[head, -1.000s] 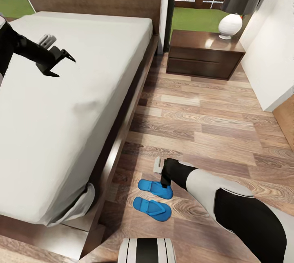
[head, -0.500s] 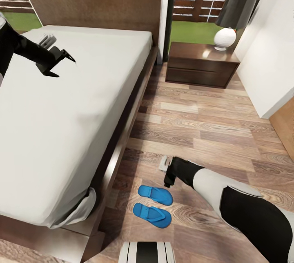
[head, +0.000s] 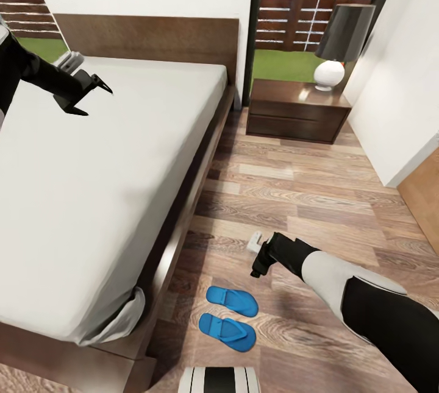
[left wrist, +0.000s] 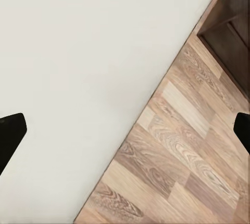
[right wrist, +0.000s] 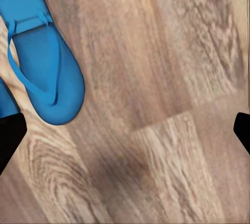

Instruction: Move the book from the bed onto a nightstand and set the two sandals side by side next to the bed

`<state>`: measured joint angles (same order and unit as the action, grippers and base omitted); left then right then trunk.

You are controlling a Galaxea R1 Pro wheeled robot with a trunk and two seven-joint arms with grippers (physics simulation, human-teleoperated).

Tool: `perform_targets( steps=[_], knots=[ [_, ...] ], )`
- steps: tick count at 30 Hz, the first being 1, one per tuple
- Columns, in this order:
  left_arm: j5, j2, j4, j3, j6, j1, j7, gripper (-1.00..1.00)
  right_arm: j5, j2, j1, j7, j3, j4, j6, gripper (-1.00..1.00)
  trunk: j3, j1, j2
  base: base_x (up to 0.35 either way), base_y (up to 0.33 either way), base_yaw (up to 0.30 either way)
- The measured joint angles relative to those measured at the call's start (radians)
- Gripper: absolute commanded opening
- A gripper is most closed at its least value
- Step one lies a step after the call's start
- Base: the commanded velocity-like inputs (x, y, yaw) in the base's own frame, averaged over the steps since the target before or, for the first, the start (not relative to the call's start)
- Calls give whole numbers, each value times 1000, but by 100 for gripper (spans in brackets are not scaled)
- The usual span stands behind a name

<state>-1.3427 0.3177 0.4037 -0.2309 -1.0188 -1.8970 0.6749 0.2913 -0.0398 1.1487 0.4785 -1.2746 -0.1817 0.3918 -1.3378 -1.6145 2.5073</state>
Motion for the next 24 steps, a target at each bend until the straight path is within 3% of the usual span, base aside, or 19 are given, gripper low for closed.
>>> perform_targets(
  steps=[8, 24],
  knots=[
    [0, -1, 0, -1, 0, 0, 0, 100, 30, 12, 0, -1, 69, 0, -1, 100, 31, 4, -2, 0, 0, 0],
    [3, -3, 0, -2, 8, 4, 3, 100, 38, 27, 0, 0, 111, 0, 1, 100, 93, 11, -6, 0, 0, 0]
  ],
)
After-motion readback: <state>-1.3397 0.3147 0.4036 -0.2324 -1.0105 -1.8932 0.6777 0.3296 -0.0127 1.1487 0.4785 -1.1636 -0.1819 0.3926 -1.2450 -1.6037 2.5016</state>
